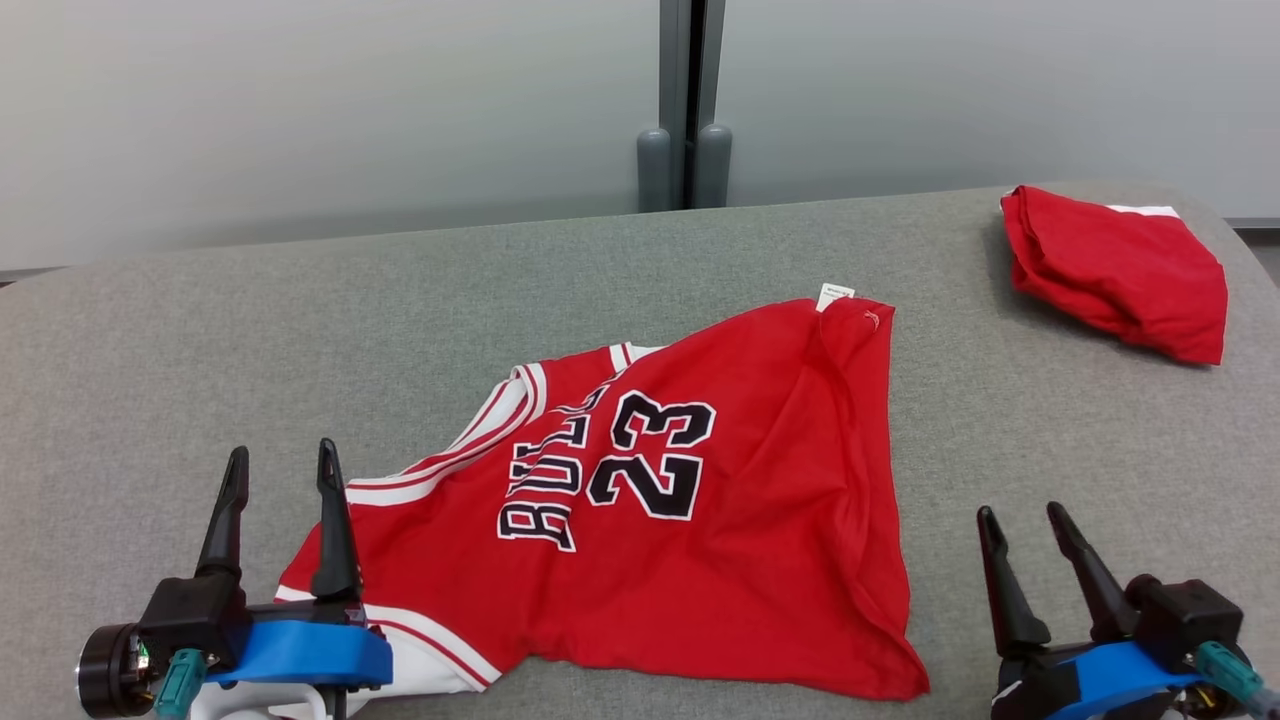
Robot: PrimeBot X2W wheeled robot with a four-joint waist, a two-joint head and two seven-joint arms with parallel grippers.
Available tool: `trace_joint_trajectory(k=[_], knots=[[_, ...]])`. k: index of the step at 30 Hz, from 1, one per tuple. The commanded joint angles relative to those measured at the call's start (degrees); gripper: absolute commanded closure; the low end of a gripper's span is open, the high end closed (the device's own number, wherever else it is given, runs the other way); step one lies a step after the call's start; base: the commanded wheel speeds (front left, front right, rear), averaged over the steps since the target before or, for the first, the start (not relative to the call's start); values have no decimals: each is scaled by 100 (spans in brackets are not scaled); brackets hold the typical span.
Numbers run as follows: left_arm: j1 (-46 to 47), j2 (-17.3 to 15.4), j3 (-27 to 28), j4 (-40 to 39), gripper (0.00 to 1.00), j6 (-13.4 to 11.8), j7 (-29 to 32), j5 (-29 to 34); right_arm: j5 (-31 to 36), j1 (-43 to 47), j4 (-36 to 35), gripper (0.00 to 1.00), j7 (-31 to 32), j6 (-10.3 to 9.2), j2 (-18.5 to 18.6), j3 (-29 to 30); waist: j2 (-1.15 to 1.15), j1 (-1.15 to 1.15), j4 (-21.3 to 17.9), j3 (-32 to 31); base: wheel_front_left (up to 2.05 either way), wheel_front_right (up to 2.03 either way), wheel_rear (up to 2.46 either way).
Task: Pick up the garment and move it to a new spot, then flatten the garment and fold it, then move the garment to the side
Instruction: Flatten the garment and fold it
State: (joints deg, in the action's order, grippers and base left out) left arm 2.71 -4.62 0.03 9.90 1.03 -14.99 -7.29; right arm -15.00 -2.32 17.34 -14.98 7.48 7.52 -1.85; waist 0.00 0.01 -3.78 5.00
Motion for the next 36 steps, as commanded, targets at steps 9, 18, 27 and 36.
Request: trace_joint_trajectory(k=[9, 18, 27, 36], knots=[[97, 52, 97, 68, 0, 54, -25, 124, -87, -301, 84, 0, 390, 3, 71, -978, 0, -1, 47, 11, 0, 0, 0], [175, 99, 81, 105, 0, 116, -26, 161, -178, -456, 616, 0, 883, 3, 78, -1309, 0, -1, 282, 66, 0, 0, 0], [175, 139, 76, 117, 0, 121, -26, 174, -299, -824, 1315, 100, 825, 3, -7, -1438, 0, -1, 414, 120, 0, 0, 0], [237, 160, 80, 153, 0, 141, -26, 158, -798, -1487, 1898, 100, 434, 3, 291, -962, 0, -1, 506, 173, 0, 0, 0]])
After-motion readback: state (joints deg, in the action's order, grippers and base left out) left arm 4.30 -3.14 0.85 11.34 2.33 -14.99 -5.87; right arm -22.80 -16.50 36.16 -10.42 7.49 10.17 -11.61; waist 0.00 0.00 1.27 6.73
